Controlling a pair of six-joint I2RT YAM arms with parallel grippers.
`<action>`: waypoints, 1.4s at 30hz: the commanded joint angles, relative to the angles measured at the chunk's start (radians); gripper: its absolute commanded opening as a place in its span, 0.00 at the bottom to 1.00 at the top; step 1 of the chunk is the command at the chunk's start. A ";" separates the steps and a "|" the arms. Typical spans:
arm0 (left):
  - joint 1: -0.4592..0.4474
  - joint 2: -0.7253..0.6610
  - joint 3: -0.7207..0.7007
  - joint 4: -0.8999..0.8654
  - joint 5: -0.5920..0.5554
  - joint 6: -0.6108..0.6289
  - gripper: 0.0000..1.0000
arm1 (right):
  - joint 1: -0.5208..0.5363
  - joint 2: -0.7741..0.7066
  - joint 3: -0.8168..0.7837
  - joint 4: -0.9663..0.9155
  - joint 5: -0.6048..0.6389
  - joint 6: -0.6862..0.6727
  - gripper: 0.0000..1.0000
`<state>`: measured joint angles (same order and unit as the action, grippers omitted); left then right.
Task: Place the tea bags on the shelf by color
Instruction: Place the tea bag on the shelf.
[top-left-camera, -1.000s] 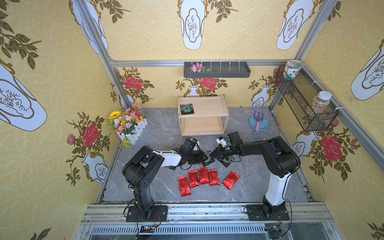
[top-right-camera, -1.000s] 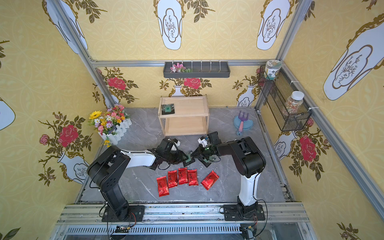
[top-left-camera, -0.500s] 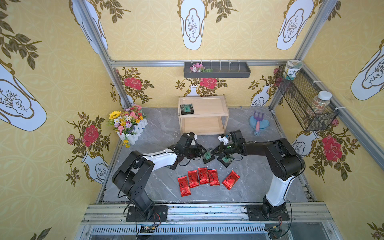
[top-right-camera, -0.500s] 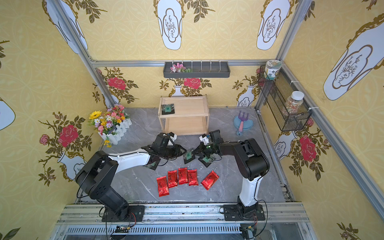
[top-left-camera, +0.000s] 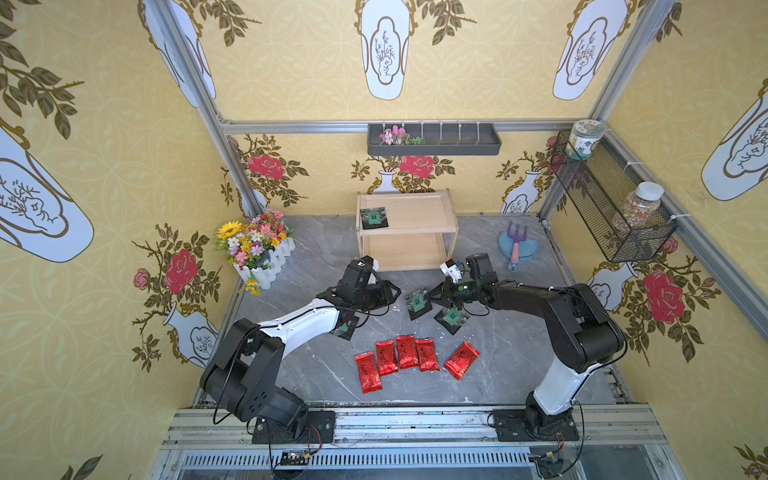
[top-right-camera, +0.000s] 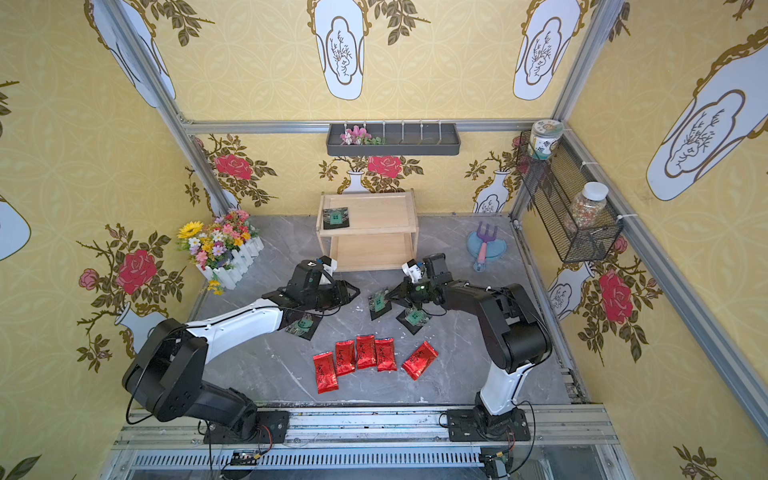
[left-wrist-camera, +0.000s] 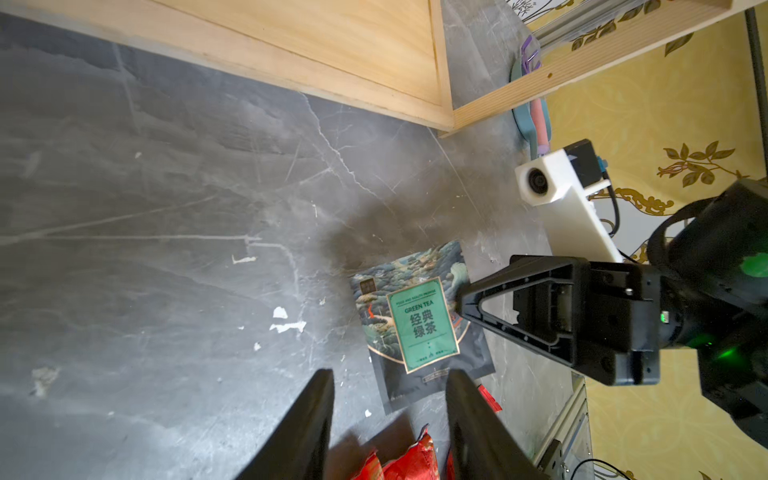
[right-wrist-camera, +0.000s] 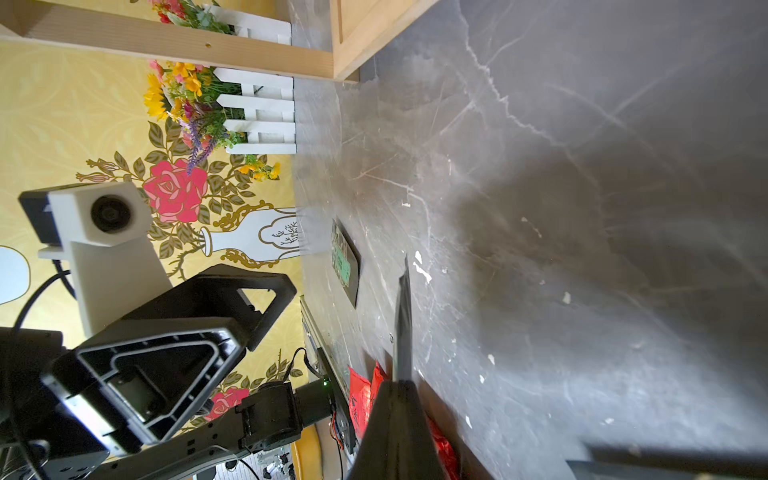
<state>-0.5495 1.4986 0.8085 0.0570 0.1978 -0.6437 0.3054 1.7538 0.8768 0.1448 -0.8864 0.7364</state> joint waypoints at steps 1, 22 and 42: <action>0.005 -0.004 -0.004 -0.005 -0.006 0.015 0.50 | -0.002 -0.018 0.012 -0.003 0.000 0.018 0.00; 0.039 -0.062 -0.034 -0.003 0.000 0.009 0.51 | -0.005 -0.071 0.065 -0.053 0.005 0.019 0.00; 0.045 -0.065 -0.037 0.005 0.011 0.004 0.51 | -0.015 -0.079 0.069 -0.065 0.013 0.017 0.00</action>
<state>-0.5041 1.4338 0.7795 0.0544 0.2020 -0.6407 0.2913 1.6817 0.9379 0.0753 -0.8833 0.7574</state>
